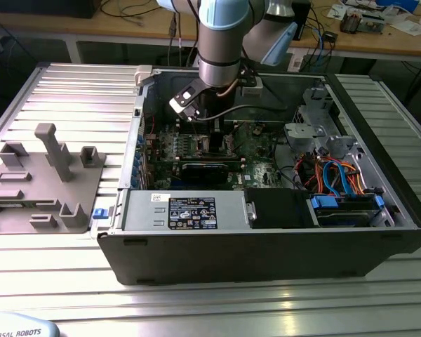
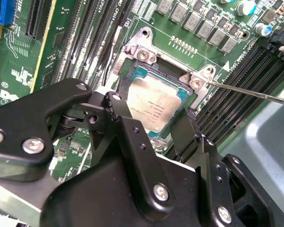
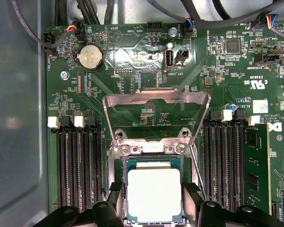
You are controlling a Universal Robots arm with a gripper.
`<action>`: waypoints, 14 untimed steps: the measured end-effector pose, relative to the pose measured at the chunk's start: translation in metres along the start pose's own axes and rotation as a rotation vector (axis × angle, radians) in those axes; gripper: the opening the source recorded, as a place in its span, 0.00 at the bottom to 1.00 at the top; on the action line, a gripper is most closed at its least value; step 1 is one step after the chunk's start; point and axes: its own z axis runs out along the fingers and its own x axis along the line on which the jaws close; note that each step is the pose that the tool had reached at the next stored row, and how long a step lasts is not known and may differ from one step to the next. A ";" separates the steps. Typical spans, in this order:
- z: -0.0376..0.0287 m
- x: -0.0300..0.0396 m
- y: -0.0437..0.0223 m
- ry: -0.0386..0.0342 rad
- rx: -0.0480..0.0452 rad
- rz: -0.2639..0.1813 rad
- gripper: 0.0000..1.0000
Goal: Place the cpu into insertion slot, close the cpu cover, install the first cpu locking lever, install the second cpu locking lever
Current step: 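Place the cpu into insertion slot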
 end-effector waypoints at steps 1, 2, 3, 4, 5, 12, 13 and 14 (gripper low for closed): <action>-0.0009 -0.0006 0.0000 0.0001 -0.0001 0.000 0.62; -0.0017 -0.0012 0.0001 0.0001 -0.0002 0.000 0.62; -0.0040 -0.0017 0.0001 0.0000 -0.0001 0.000 0.62; -0.0064 -0.0019 0.0001 0.0000 -0.0001 0.000 0.62; -0.0086 -0.0019 0.0002 -0.0001 -0.0001 0.000 0.62; -0.0149 -0.0019 0.0025 0.0011 0.0021 -0.003 0.47; -0.0149 -0.0019 0.0036 0.0021 0.0040 -0.004 0.42; -0.0148 -0.0018 0.0047 0.0029 0.0054 -0.006 0.35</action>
